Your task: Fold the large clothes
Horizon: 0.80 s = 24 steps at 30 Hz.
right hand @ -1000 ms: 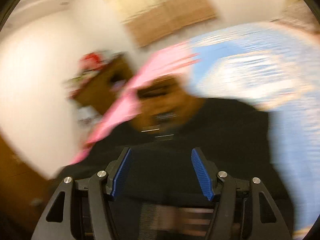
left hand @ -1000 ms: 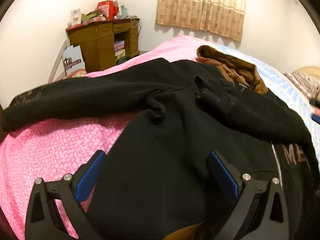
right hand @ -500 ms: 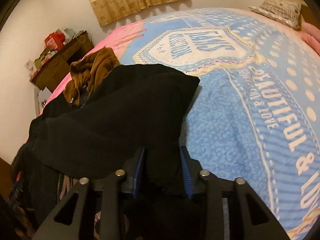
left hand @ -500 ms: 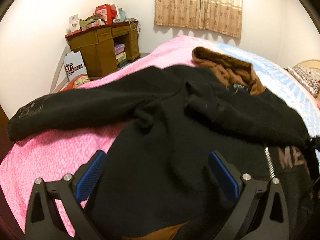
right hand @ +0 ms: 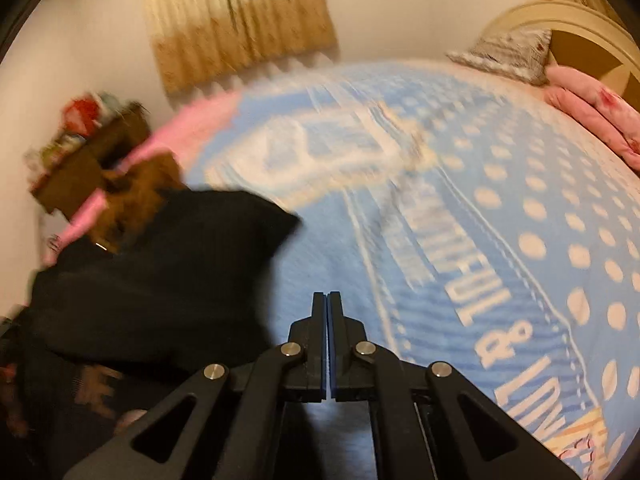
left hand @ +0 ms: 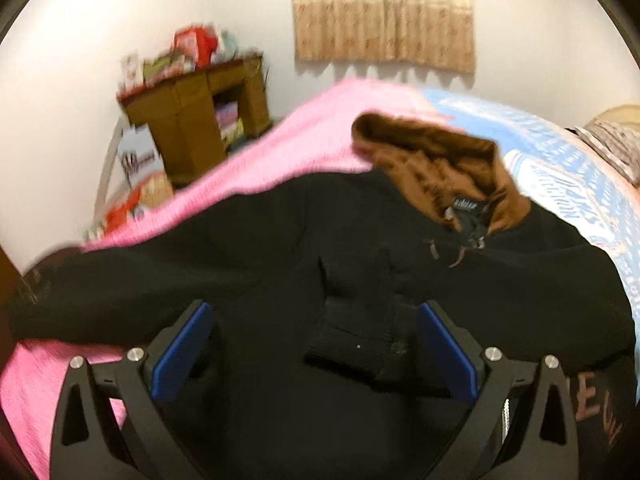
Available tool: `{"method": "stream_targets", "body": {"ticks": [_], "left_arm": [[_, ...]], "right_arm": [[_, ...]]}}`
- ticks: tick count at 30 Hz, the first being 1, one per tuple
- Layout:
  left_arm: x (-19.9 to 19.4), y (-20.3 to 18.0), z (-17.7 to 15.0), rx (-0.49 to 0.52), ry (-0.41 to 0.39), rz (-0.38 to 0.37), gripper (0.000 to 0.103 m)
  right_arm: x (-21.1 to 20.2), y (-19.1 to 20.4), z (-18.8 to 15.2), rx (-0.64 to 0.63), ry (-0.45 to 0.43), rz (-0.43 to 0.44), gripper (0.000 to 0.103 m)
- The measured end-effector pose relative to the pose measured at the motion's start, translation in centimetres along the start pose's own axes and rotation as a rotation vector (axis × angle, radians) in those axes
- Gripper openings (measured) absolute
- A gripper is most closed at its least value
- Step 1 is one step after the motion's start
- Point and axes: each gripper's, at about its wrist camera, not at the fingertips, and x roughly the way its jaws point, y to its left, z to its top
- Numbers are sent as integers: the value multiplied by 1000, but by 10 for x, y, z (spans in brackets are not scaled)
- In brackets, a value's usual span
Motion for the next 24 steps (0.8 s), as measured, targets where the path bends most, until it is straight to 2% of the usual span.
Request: {"method": "stream_targets", "body": {"ticks": [3, 5, 7, 9, 11, 12, 13, 14, 16, 18, 21, 24], "left_arm": [[23, 4, -12, -44, 109, -11, 103], [25, 2, -19, -23, 111, 1, 103], [22, -5, -26, 32, 93, 37, 103], [20, -8, -31, 48, 97, 54, 103], [17, -8, -34, 54, 102, 56, 103], [16, -10, -37, 57, 106, 48, 103], [13, -9, -40, 63, 105, 38, 103], [12, -10, -41, 72, 102, 32, 103], [7, -10, -46, 91, 78, 35, 103], [8, -9, -46, 73, 73, 28, 103], [13, -2, -42, 5, 92, -13, 103], [6, 7, -35, -43, 99, -51, 103]], "right_arm": [[9, 13, 24, 59, 27, 152, 1], [19, 32, 33, 40, 47, 202, 1], [35, 65, 36, -31, 75, 215, 1], [59, 91, 35, -103, 124, 174, 1], [98, 102, 28, -178, 212, 18, 0], [114, 98, 24, -202, 217, -59, 0], [118, 91, 25, -215, 123, -88, 0], [123, 85, 26, -207, 110, -114, 0], [127, 78, 33, -135, 107, -80, 0], [128, 80, 35, -145, 101, -84, 0], [121, 77, 34, -124, 107, -51, 0], [84, 80, 27, -91, 54, -62, 2]]}}
